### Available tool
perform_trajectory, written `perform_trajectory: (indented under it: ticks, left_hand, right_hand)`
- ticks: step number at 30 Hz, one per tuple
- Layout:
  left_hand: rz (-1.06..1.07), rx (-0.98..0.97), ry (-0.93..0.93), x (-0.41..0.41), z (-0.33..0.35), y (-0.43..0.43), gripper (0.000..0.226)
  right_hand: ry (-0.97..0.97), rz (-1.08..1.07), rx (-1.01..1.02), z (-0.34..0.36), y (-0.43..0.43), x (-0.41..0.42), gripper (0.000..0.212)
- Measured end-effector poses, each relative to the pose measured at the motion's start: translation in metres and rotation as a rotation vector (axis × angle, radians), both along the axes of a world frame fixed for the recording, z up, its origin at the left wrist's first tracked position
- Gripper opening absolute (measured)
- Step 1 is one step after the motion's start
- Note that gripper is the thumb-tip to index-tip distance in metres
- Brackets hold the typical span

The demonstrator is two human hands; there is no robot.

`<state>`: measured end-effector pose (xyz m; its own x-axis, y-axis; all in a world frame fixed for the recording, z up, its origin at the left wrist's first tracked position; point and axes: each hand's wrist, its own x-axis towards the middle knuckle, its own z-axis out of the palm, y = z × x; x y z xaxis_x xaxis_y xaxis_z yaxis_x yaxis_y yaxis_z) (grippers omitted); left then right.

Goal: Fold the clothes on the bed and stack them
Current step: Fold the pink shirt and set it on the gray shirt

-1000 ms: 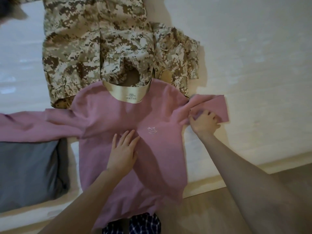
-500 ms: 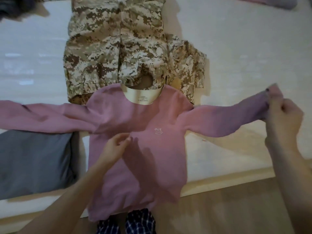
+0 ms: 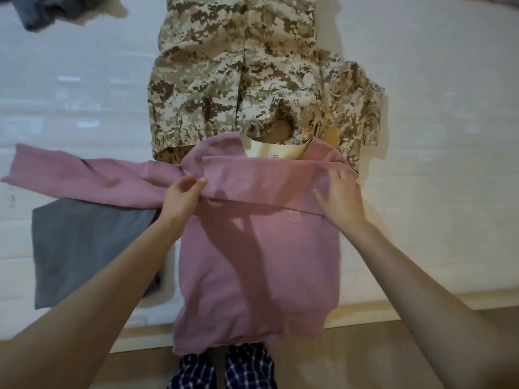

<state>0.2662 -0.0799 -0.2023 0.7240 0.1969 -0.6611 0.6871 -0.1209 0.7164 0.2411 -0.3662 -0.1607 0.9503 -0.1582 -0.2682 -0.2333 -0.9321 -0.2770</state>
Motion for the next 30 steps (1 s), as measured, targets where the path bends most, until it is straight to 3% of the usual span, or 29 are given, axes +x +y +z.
perform_trajectory:
  ticks: [4, 8, 10, 13, 17, 20, 21, 24, 27, 30]
  left_hand:
    - [-0.088, 0.143, -0.086, 0.020, 0.009, -0.020, 0.044]
    - [-0.192, 0.077, -0.170, 0.019, 0.028, -0.030, 0.017]
    - [-0.174, 0.000, -0.208, 0.006, 0.033, -0.032, 0.015]
    - [-0.106, 0.013, -0.259, -0.011, 0.028, -0.027, 0.017]
    - [-0.008, 0.154, -0.337, -0.009, 0.014, -0.011, 0.024]
    - [-0.008, 0.205, -0.316, 0.001, 0.004, -0.002, 0.014]
    - [0.013, 0.224, -0.294, 0.003, 0.000, 0.004, 0.006]
    - [0.203, 0.282, -0.226, 0.003, -0.008, 0.034, 0.026]
    - [0.347, 0.479, -0.228, -0.012, -0.007, 0.083, 0.037]
    - [0.377, 0.625, -0.142, -0.025, -0.009, 0.138, 0.046]
  right_hand:
    - [0.080, 0.063, -0.017, -0.012, -0.031, 0.032, 0.055]
    - [0.179, 0.098, -0.033, -0.022, -0.041, 0.049, 0.060]
    - [0.219, 0.094, -0.034, -0.023, -0.044, 0.054, 0.049]
    - [0.254, 0.154, -0.006, -0.020, -0.051, 0.057, 0.015]
    - [0.196, 0.023, 0.333, -0.007, -0.061, 0.056, 0.017]
    - [0.150, 0.029, 0.217, -0.015, -0.057, 0.056, 0.012]
    - [0.135, 0.044, 0.108, -0.019, -0.052, 0.054, 0.016]
    - [-0.023, -0.042, -0.105, -0.024, -0.029, 0.037, 0.036]
    - [-0.200, -0.011, -0.065, -0.019, 0.014, 0.005, 0.038]
    - [-0.179, 0.226, 0.016, -0.021, 0.081, -0.024, 0.047]
